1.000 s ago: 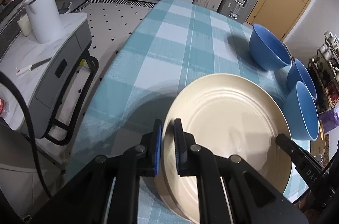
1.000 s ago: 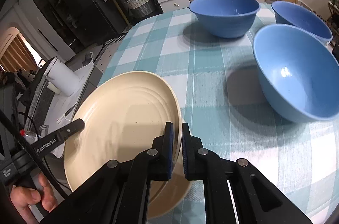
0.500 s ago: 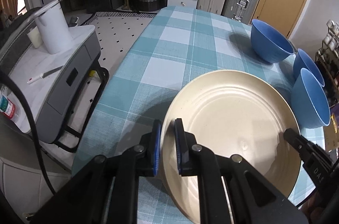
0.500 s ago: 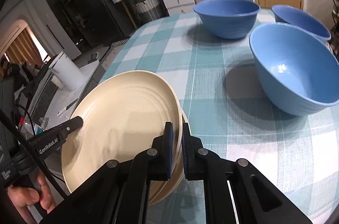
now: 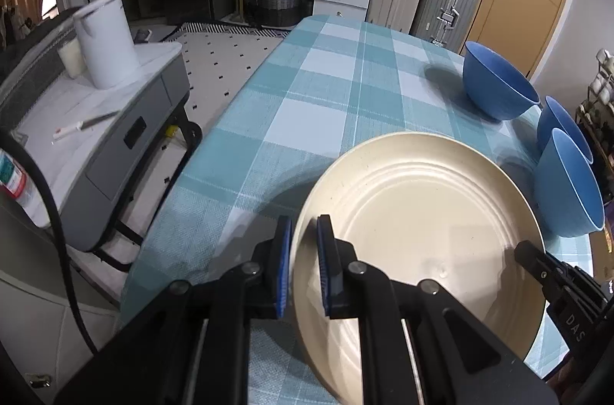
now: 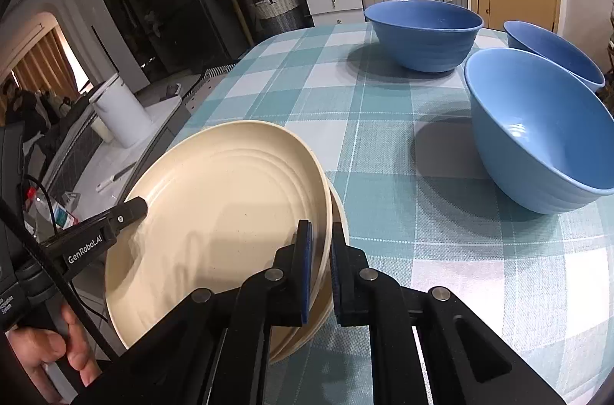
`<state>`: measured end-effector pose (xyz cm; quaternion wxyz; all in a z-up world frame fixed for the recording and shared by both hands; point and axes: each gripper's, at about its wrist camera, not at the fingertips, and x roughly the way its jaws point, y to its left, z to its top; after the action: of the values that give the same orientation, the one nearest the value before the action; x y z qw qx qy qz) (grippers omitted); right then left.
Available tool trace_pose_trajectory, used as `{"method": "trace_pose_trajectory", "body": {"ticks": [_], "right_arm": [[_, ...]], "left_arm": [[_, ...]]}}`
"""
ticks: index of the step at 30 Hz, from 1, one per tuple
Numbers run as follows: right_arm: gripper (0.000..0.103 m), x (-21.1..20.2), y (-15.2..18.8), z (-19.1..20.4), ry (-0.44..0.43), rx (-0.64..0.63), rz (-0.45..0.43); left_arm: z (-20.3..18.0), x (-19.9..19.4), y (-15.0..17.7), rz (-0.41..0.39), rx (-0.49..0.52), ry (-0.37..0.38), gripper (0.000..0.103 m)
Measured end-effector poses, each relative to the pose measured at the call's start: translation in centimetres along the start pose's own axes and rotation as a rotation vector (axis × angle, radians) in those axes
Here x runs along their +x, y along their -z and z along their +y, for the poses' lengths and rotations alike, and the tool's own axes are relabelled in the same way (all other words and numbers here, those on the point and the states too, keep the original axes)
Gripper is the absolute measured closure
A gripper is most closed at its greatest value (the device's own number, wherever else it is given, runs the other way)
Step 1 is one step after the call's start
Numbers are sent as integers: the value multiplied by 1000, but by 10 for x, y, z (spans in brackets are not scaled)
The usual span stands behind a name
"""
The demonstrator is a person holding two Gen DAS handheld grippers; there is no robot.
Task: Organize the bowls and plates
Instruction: 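Lower the held cream plate onto the stacked cream plates with both grippers, then open the right gripper while the left gripper opens, releasing the plate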
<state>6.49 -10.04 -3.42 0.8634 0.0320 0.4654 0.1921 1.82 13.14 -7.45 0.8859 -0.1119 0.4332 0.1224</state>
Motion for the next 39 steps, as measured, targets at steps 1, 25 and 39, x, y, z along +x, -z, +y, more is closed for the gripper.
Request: {"method": "trace_pose_trajectory", "body": {"ticks": [1,25,39], "right_arm": [[95,0,1,-1,-2,4,2],[93,12,6,10,86,-112,7],[92,15,7,11,146,-129,21]], "left_arm": [[1,1,1,6,-7,9,93],[-4,14,2,27,30,-30,93],[-6,15,1,37,58,-41,93]]}}
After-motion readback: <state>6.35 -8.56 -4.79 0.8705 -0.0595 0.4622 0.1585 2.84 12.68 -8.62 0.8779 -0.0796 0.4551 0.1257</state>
